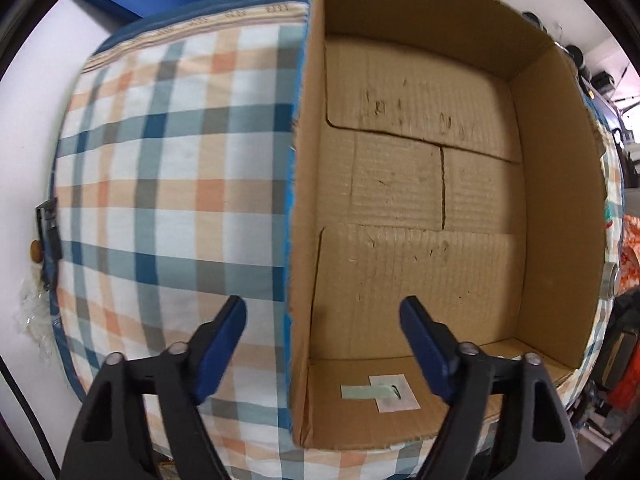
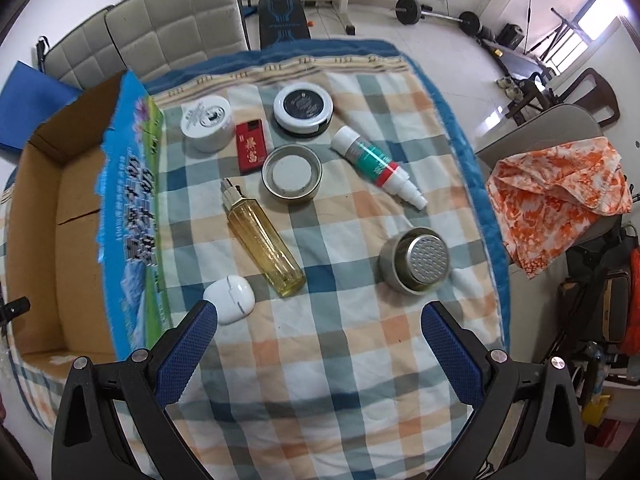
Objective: Organize rigid objects
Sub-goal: 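Move the left tool onto the box wall while the right tool approaches the items, then grasp the gold glass dropper bottle with the right gripper, then carry the gold bottle into the cardboard box and release it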
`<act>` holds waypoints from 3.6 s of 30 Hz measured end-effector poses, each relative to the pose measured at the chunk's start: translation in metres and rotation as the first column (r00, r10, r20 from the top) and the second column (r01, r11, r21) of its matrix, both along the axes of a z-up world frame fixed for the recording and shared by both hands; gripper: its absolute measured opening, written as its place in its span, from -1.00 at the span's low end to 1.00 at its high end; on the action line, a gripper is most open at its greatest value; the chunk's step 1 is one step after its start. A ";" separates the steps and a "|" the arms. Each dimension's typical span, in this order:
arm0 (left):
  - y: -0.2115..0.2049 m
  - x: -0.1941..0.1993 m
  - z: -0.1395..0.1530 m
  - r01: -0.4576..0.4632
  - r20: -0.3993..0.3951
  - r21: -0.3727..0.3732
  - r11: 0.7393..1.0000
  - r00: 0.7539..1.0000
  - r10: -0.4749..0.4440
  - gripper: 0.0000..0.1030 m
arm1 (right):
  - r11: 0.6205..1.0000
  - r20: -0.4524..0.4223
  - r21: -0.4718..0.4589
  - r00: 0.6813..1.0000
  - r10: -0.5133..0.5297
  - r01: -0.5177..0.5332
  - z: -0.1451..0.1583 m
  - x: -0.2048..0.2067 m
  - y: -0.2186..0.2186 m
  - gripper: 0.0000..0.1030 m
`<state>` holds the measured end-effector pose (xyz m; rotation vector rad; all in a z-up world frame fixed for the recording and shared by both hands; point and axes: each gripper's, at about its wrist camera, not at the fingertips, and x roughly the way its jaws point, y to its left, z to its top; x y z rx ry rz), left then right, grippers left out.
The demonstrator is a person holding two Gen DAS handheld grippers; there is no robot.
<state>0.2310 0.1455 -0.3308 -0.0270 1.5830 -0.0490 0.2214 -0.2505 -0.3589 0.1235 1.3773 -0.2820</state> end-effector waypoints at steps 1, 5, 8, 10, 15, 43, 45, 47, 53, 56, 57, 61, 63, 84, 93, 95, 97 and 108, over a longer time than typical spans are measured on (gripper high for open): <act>-0.001 0.001 -0.003 0.007 -0.007 -0.009 1.000 1.000 -0.007 0.41 | 1.000 -0.003 0.002 1.000 0.003 -0.003 -0.006 0.005 0.000 1.00; -0.006 0.003 -0.015 0.034 -0.037 -0.032 0.999 0.999 -0.036 0.04 | 1.000 -0.035 0.025 0.999 0.010 -0.009 -0.033 0.022 -0.004 1.00; -0.006 0.004 -0.021 0.045 -0.050 -0.018 0.999 0.998 -0.046 -0.19 | 0.999 -0.068 0.050 0.998 0.013 -0.010 -0.052 0.033 -0.006 1.00; -0.004 0.005 -0.024 0.044 -0.056 -0.011 0.999 0.997 -0.044 -0.30 | 0.998 -0.087 0.069 0.996 0.010 -0.004 -0.063 0.039 -0.006 1.00; 0.000 0.004 -0.033 0.053 -0.073 0.021 0.998 0.996 -0.052 -0.54 | 0.995 -0.115 0.097 0.993 0.007 0.004 -0.081 0.054 -0.005 1.00; 0.013 -0.010 -0.040 0.031 -0.092 0.052 0.998 0.995 -0.026 -0.90 | 0.983 -0.292 0.171 0.949 0.120 -0.071 -0.157 0.156 0.043 0.10; 0.013 -0.011 -0.038 0.030 -0.090 0.053 0.998 0.996 -0.025 -0.90 | 0.989 -0.302 0.125 0.946 0.115 -0.081 -0.165 0.159 0.047 -0.11; 0.012 -0.012 -0.037 0.029 -0.089 0.052 0.998 0.996 -0.024 -0.90 | 0.990 -0.303 0.126 0.948 0.096 -0.059 -0.169 0.162 0.048 -0.15; 0.013 -0.013 -0.037 0.023 -0.084 0.048 0.999 0.996 -0.018 -0.90 | 0.967 -0.359 0.189 0.929 -0.092 0.169 -0.179 0.154 0.029 -0.22; 0.014 -0.014 -0.038 0.019 -0.082 0.043 0.999 0.996 -0.015 -0.91 | 0.950 -0.352 0.225 0.927 -0.128 0.216 -0.184 0.153 0.029 -0.21; 0.015 -0.014 -0.039 0.017 -0.083 0.040 0.999 0.996 -0.013 -0.91 | 0.954 -0.347 0.221 0.930 -0.118 0.203 -0.187 0.155 0.032 -0.20; 0.015 -0.014 -0.039 0.023 -0.081 0.043 0.999 0.997 -0.020 -0.90 | 0.965 -0.355 0.193 0.929 -0.101 0.178 -0.196 0.159 0.043 -0.16; 0.015 -0.015 -0.039 0.024 -0.080 0.044 0.999 0.997 -0.021 -0.90 | 0.966 -0.364 0.179 0.925 -0.112 0.187 -0.200 0.161 0.052 -0.17; 0.014 -0.013 -0.030 0.041 -0.059 0.035 0.999 0.997 -0.039 -0.91 | 0.956 -0.205 0.244 0.972 -0.114 0.164 -0.130 0.175 0.127 -0.35; 0.015 -0.015 -0.027 0.040 -0.057 0.023 0.999 0.998 -0.038 -0.91 | 0.944 -0.070 0.326 0.997 -0.034 0.055 -0.049 0.197 0.175 -0.35; 0.016 -0.016 -0.027 0.039 -0.056 0.021 0.999 0.998 -0.037 -0.91 | 0.938 -0.034 0.346 0.999 0.007 0.005 -0.025 0.199 0.172 -0.35; 0.016 -0.016 -0.026 0.038 -0.054 0.019 0.999 0.998 -0.037 -0.91 | 0.930 -0.004 0.364 0.999 0.047 -0.043 0.008 0.190 0.177 -0.35; 0.021 -0.016 -0.023 0.026 -0.048 0.003 1.000 0.998 -0.026 -0.91 | 0.885 0.046 0.422 0.980 0.194 -0.195 0.044 0.208 0.248 -0.35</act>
